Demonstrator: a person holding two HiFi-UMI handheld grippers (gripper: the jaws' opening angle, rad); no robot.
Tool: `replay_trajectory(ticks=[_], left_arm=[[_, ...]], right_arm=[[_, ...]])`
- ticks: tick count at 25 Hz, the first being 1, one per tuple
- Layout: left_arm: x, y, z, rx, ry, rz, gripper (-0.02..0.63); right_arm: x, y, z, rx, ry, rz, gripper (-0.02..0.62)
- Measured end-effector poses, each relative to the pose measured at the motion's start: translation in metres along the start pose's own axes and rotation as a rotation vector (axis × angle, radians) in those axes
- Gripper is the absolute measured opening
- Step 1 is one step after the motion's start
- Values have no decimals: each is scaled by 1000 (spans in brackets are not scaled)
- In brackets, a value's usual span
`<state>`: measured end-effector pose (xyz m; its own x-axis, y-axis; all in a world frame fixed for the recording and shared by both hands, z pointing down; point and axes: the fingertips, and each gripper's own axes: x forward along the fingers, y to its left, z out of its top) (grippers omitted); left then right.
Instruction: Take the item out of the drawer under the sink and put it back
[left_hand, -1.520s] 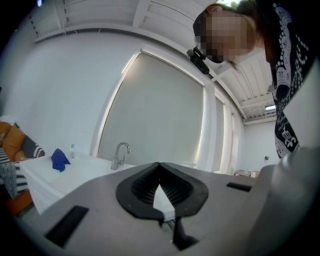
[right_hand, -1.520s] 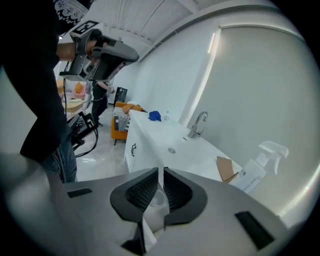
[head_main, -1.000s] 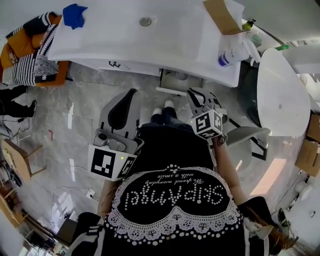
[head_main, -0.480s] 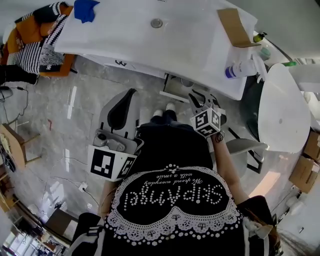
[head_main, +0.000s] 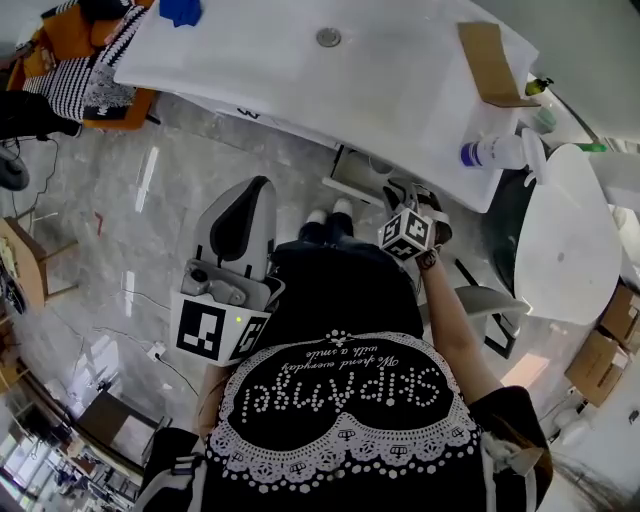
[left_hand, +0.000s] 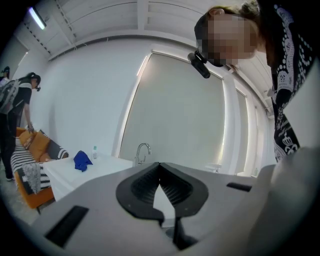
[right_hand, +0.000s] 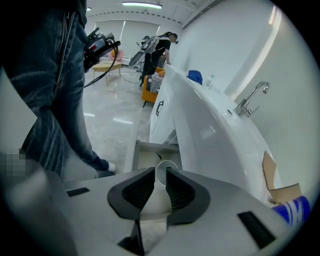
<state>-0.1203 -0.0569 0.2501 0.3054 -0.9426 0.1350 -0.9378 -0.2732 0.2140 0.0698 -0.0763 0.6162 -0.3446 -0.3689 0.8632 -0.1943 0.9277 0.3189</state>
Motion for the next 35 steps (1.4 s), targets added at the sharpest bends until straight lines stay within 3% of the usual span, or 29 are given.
replay_trajectory(ticks=[10, 22, 35], left_arm=[[8, 2, 1, -17, 20, 59, 3], [6, 6, -1, -6, 63, 90, 3], [4, 13, -9, -19, 92, 147, 3]], right_arm=[[34, 6, -23, -44, 64, 36, 67], [62, 4, -26, -118, 112, 40, 67], [93, 12, -35, -187, 151, 109, 67]])
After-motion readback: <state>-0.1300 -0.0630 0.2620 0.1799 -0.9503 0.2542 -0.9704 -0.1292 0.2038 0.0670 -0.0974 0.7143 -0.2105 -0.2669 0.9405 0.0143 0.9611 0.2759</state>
